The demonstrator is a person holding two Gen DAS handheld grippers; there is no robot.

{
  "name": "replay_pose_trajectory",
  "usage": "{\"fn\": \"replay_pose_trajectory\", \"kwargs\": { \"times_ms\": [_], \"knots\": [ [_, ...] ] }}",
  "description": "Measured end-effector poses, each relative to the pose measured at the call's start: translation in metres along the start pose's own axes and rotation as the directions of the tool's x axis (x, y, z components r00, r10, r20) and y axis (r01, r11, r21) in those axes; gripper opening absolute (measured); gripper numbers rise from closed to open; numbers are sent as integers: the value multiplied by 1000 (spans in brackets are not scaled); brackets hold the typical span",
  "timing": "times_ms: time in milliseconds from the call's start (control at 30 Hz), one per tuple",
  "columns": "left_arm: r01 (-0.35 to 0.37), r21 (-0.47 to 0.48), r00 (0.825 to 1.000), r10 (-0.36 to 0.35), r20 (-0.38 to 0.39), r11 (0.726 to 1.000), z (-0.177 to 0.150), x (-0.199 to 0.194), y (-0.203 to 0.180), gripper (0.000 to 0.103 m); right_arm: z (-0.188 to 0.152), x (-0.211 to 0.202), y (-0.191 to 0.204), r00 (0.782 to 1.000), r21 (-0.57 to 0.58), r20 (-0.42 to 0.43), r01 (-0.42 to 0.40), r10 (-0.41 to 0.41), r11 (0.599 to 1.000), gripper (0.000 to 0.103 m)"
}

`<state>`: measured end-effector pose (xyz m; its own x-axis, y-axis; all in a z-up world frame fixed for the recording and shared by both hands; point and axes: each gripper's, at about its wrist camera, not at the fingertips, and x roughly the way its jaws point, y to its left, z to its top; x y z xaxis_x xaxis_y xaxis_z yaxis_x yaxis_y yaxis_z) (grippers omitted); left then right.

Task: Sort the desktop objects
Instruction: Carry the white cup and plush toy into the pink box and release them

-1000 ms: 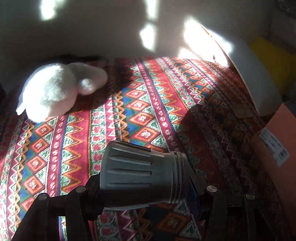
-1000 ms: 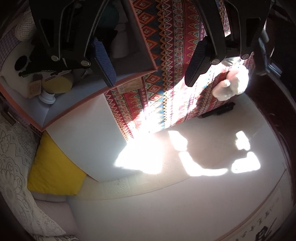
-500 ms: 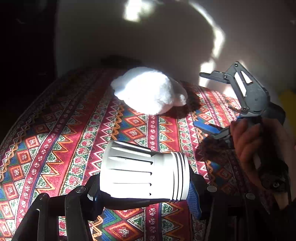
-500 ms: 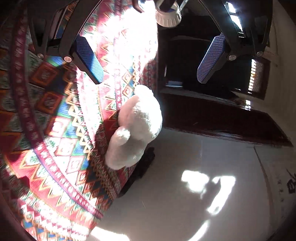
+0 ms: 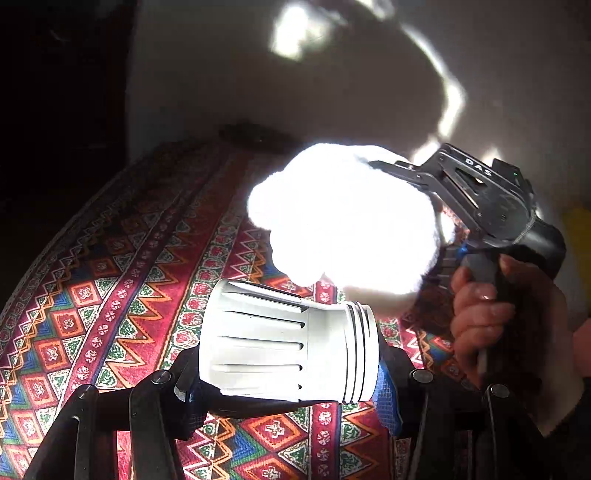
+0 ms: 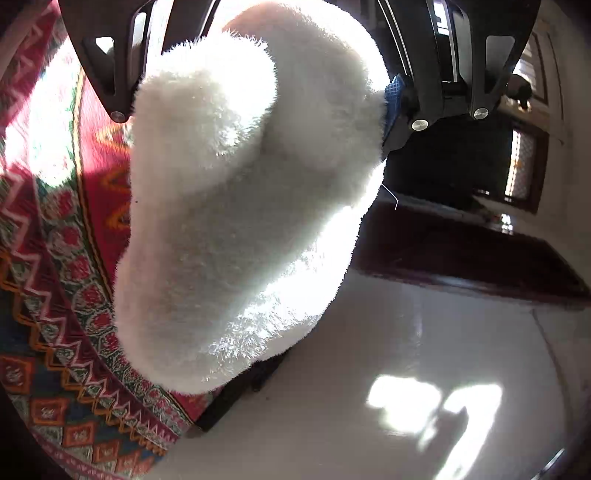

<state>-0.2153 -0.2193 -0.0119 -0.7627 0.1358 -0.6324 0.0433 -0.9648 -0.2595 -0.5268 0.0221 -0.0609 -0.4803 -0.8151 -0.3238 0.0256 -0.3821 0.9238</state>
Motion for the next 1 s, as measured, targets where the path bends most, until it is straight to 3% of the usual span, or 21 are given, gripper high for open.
{"fn": "replay_pose_trajectory", "kwargs": {
  "times_ms": [100,267,433,533,767,900,1000],
  "knots": [
    [30,39,999,-31,27,999,-8,-17,-24,60,-40,-63,26,1000,-113,-8,-26,25,993,72],
    [120,145,991,-128,48,982,-31,-53,-81,60,-118,-211,40,994,-221,100,58,-37,974,73],
    [143,296,980,-177,93,945,-57,-98,-157,60,-187,-349,35,971,-230,230,120,-66,966,73],
    [178,353,972,-219,81,919,-73,-117,-201,60,-224,-419,28,949,-218,302,159,-89,963,73],
    [280,469,943,-331,28,838,-88,-141,-314,60,-283,-559,28,857,-200,480,318,-190,927,74],
    [317,528,925,-379,11,788,-85,-145,-375,60,-297,-632,32,788,-179,575,385,-221,905,74],
    [342,558,913,-409,-5,757,-80,-143,-417,60,-295,-684,36,721,-154,642,456,-262,877,75]
  ]
}}
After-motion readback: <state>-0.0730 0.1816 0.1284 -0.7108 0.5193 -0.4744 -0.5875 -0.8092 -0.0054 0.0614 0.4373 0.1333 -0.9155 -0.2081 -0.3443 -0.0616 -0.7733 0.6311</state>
